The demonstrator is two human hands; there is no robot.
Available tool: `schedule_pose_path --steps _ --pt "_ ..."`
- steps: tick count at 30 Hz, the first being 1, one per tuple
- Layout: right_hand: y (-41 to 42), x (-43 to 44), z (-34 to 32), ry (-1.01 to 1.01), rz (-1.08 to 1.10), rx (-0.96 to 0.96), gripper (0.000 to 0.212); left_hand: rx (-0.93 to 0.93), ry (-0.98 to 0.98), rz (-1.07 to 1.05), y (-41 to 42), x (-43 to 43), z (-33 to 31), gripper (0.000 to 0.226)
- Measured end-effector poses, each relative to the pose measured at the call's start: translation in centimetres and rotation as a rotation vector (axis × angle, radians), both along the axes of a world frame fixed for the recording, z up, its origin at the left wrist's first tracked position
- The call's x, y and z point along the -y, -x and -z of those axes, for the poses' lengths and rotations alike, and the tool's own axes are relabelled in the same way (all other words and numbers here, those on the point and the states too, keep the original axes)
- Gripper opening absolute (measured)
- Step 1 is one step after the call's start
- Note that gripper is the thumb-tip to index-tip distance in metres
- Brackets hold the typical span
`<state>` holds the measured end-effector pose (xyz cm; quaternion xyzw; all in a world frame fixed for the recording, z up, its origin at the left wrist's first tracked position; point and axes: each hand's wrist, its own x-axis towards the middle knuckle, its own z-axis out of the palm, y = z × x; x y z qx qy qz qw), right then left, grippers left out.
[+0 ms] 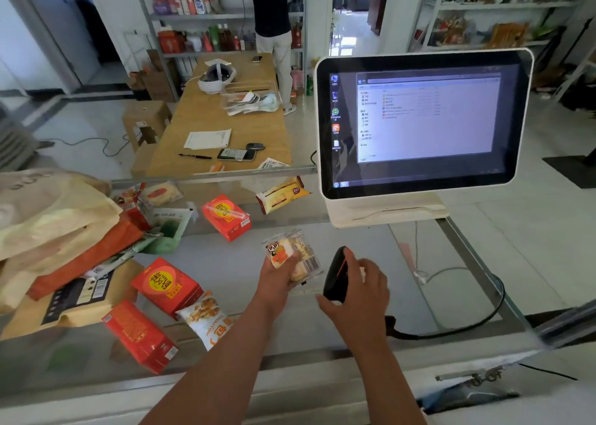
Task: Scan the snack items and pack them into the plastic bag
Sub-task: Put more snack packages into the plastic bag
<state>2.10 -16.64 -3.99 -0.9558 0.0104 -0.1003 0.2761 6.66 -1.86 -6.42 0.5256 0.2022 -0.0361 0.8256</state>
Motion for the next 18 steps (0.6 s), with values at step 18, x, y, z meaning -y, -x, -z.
schedule_pose_path --steps 18 --pt "1.5 -26.9 -7.1 -0.597 -0.263 0.083 0.034 -0.033 -0.360 0.260 6.5 -26.4 -12.1 0.066"
